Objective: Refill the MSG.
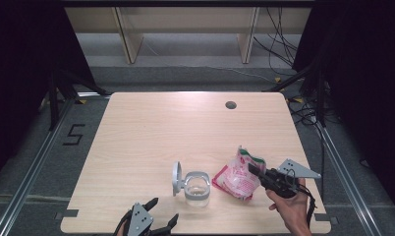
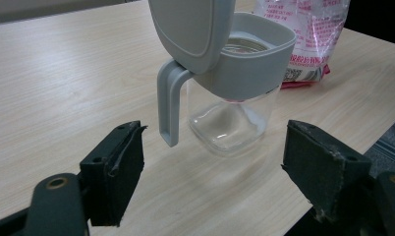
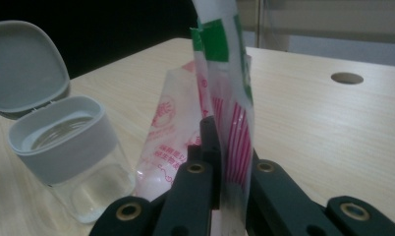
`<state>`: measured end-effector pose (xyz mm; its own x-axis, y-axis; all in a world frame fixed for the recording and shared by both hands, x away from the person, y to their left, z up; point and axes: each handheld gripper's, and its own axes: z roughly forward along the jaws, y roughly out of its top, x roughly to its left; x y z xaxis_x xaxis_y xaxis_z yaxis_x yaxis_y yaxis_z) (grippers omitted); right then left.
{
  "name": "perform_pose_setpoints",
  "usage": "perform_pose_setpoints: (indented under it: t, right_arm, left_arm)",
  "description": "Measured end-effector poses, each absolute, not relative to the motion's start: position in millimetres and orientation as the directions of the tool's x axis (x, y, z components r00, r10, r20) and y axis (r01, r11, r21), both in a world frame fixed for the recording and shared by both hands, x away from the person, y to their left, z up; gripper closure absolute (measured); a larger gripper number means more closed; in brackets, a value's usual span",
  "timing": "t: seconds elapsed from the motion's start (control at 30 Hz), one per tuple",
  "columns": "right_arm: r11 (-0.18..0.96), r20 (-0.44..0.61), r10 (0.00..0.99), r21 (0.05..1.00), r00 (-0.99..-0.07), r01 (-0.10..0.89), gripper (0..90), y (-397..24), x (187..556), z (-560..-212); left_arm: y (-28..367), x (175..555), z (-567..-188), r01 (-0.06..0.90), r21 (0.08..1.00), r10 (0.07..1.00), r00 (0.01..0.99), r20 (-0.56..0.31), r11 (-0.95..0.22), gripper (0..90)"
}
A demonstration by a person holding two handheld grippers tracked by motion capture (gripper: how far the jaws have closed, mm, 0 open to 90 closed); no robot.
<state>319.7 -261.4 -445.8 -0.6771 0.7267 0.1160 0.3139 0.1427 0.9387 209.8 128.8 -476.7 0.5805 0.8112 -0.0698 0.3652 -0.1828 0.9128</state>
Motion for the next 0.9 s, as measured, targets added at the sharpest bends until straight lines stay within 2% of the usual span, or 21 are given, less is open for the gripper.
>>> perform_pose_setpoints:
  t: [0.07, 0.23, 0.3, 0.33, 0.43, 0.47, 0.57, 0.6, 0.73, 0.83, 0.87, 0.9]
  right_arm:
    - [0.122, 0.133, 0.718, 0.942, -0.684, 0.312, 90.0, -260, 320, -445]
    - [0.155, 0.093, 0.707, 0.947, -0.701, 0.282, 90.0, -261, 316, -435]
    - [0.131, 0.127, 0.699, 0.945, -0.704, 0.3, 90.0, -258, 313, -432]
    - [0.158, 0.091, 0.695, 0.948, -0.713, 0.275, 90.0, -259, 314, -431]
    - [0.174, 0.084, 0.681, 0.946, -0.728, 0.272, 90.0, -256, 312, -425]
    - [0.189, 0.051, 0.674, 0.953, -0.737, 0.238, 90.0, -256, 312, -421]
    - [0.186, 0.078, 0.677, 0.944, -0.732, 0.272, 90.0, -253, 309, -418]
    - [0.199, 0.049, 0.669, 0.95, -0.742, 0.242, 90.0, -253, 311, -417]
    - [0.206, 0.061, 0.661, 0.944, -0.748, 0.259, 90.0, -251, 310, -412]
    - [0.22, 0.041, 0.672, 0.943, -0.739, 0.251, 90.0, -250, 309, -410]
    - [0.243, 0.001, 0.662, 0.945, -0.749, 0.217, 90.0, -252, 311, -408]
    - [0.238, 0.019, 0.662, 0.943, -0.749, 0.235, 90.0, -251, 309, -408]
  left_arm:
    - [129, 210, -477, 0.366, 0.912, 0.812, 0.58, -0.07, -0.183, 22.5]
    - [129, 210, -477, 0.37, 0.912, 0.814, 0.576, -0.076, -0.177, 22.5]
    - [129, 210, -477, 0.37, 0.911, 0.809, 0.584, -0.073, -0.185, 22.5]
    - [128, 209, -477, 0.372, 0.91, 0.812, 0.579, -0.074, -0.183, 22.5]
    - [128, 210, -478, 0.371, 0.911, 0.814, 0.576, -0.077, -0.177, 22.4]
    - [128, 209, -479, 0.374, 0.91, 0.815, 0.575, -0.078, -0.177, 22.5]
    - [130, 210, -480, 0.363, 0.912, 0.808, 0.586, -0.064, -0.191, 22.4]
    - [130, 210, -481, 0.369, 0.912, 0.81, 0.582, -0.077, -0.178, 22.4]
    - [132, 211, -481, 0.359, 0.914, 0.806, 0.588, -0.065, -0.188, 22.5]
    - [132, 210, -481, 0.356, 0.916, 0.806, 0.588, -0.065, -0.186, 22.5]
    - [132, 210, -482, 0.356, 0.916, 0.806, 0.588, -0.066, -0.186, 22.5]
    - [131, 210, -482, 0.37, 0.913, 0.813, 0.576, -0.081, -0.171, 22.4]
